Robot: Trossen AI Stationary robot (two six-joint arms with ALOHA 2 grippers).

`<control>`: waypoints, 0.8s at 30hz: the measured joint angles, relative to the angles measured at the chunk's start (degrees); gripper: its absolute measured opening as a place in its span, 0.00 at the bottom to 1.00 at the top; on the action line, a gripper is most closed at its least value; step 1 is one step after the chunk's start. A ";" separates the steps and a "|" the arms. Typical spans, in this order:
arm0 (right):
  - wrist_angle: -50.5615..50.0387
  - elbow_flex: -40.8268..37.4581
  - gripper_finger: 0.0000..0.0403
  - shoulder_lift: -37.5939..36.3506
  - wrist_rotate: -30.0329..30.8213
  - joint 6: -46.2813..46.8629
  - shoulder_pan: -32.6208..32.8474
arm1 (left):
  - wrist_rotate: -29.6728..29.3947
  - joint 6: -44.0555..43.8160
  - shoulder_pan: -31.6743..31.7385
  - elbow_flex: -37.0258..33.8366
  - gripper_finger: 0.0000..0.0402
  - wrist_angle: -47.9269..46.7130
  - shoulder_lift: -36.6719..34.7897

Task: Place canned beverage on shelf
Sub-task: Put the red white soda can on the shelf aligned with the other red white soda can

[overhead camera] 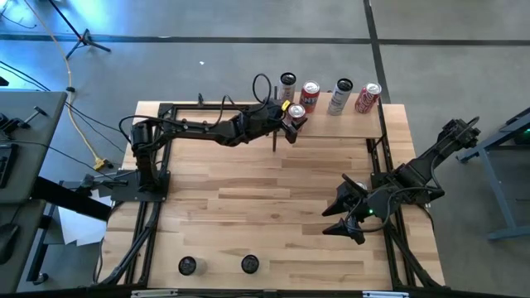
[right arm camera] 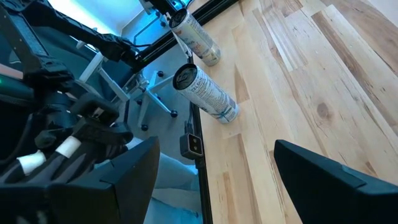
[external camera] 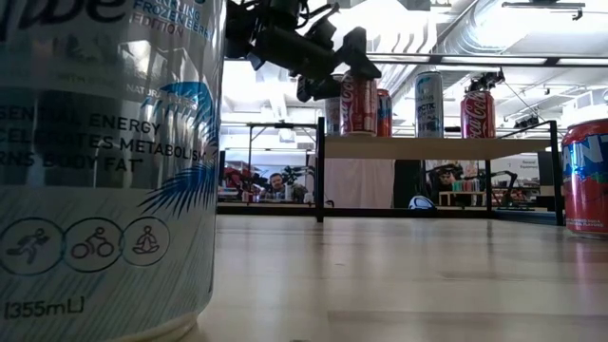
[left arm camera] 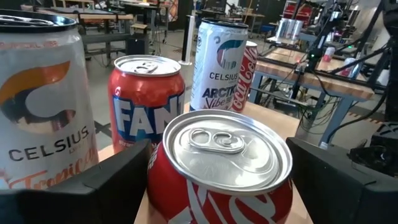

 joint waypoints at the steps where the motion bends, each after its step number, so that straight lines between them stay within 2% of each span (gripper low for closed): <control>1: 0.00 0.00 0.75 -0.01 0.00 0.00 0.00 | 0.52 -0.08 0.00 0.00 0.85 0.19 0.00; 8: 0.00 0.00 0.75 -0.01 0.02 0.00 0.00 | 7.25 1.57 0.04 0.00 0.85 -0.75 -0.08; 11: -0.01 0.00 0.75 0.00 0.00 0.00 0.00 | 7.80 4.39 0.37 -0.07 0.85 -2.33 -0.09; 19: -0.01 0.00 0.75 0.00 0.00 -0.01 0.00 | 6.89 4.53 3.08 -0.07 0.84 -3.69 -0.09; 24: 0.00 0.00 0.75 0.01 -0.01 -0.01 0.00 | 8.97 4.51 3.81 -0.07 0.84 -3.99 -0.09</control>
